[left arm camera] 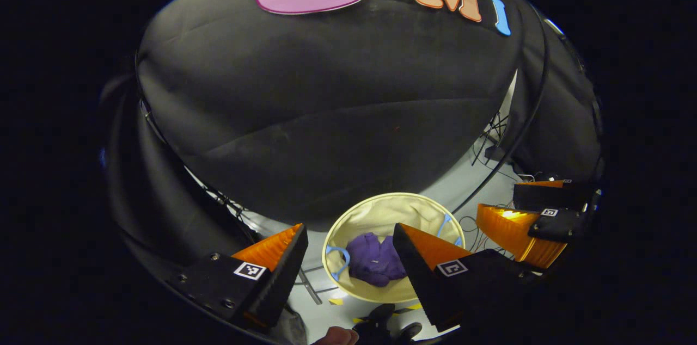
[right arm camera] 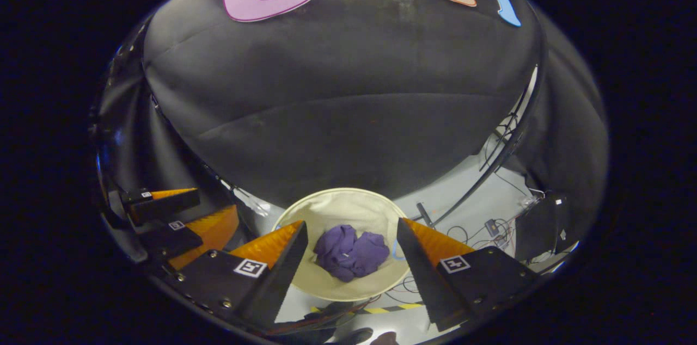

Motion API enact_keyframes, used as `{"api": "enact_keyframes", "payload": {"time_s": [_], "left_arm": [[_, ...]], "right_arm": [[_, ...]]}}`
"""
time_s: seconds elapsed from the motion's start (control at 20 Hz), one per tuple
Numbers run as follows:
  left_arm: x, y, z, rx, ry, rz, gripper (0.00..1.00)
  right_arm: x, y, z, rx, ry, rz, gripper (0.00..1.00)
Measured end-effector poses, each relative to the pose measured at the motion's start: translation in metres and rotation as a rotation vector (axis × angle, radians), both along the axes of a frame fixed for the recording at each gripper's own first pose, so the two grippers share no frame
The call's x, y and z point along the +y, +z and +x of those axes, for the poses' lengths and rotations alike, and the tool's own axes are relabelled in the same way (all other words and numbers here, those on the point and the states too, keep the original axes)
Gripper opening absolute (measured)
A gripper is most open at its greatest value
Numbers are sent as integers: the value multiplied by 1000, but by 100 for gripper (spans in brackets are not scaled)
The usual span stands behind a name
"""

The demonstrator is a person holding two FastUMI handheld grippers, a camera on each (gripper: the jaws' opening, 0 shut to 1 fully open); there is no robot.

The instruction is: Grasp the clothes on the hanger with both hands and then place them into the laundry hamper below.

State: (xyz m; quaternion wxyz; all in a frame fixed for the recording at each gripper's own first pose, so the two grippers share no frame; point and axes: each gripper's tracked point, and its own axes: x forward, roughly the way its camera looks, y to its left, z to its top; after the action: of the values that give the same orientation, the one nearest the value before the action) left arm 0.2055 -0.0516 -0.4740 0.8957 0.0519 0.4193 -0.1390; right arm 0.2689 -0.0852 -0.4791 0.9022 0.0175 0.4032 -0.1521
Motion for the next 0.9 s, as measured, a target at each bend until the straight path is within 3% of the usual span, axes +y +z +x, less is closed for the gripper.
{"api": "enact_keyframes", "payload": {"time_s": [0.4, 0.9], "left_arm": [[25, 24, -24, -33, 21, 31, 98], [28, 118, -86, -154, 69, -24, 98]], "right_arm": [[9, 22, -42, 14, 28, -20, 99], [43, 112, -103, -113, 70, -33, 99]]}}
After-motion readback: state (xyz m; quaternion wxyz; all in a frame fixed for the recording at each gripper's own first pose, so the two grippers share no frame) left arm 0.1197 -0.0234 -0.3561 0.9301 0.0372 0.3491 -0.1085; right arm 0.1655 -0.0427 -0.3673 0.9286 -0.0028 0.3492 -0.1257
